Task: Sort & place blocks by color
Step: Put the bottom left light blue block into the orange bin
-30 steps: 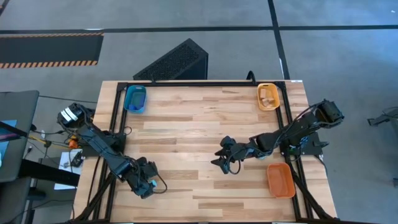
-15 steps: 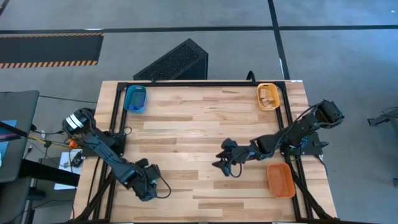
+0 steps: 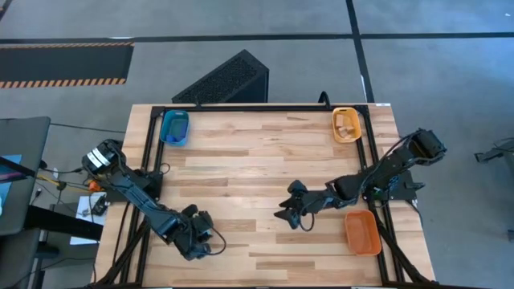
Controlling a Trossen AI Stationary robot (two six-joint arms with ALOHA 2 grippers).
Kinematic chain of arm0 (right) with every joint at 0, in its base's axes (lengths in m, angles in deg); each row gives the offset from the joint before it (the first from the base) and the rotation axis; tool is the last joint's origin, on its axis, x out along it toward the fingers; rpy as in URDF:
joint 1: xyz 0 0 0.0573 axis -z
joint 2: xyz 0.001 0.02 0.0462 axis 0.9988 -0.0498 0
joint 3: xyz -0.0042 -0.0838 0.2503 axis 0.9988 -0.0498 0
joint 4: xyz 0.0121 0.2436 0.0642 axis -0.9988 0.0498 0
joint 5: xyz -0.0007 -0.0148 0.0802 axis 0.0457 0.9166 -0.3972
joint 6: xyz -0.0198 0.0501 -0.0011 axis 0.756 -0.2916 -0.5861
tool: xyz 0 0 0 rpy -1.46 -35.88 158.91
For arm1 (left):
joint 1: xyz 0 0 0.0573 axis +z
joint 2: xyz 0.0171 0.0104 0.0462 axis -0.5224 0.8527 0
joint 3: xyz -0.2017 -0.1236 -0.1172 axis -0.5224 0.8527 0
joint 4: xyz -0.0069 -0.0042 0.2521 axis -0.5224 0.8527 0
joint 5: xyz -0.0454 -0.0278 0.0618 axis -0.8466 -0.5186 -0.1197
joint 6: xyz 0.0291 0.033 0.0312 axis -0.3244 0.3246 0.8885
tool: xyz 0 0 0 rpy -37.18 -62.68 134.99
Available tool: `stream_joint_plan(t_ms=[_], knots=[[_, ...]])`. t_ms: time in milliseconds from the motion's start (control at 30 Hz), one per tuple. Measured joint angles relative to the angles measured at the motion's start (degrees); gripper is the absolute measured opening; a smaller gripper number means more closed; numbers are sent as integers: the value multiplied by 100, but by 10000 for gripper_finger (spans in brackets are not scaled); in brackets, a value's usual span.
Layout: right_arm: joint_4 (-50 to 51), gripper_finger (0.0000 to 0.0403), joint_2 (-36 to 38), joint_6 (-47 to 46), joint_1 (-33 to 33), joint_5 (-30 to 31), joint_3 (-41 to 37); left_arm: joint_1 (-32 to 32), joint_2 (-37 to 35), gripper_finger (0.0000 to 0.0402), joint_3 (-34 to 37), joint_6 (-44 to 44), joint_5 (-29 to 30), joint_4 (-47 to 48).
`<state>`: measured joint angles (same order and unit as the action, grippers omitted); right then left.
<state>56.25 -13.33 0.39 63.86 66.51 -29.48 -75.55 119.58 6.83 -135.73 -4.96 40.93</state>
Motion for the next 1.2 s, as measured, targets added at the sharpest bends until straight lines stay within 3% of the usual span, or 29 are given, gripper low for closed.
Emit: stream_joint_plan(t_ms=[233, 600, 900, 1200], knots=[[650, 285, 458, -262, -396, 789, -5, 714, -6, 101, -2, 882, 44, -353], [1814, 285, 1436, -89, -505, 1252, -7, 1795, -121, 100, -17, 2543, -108, -2184], [1861, 285, 1827, 1334, -639, 1255, -7, 2938, -262, 101, -24, 2679, -1301, -3814], [2058, 285, 2102, 2513, -378, 1414, 196, 3746, -262, 102, -25, 2638, -2120, -5004]])
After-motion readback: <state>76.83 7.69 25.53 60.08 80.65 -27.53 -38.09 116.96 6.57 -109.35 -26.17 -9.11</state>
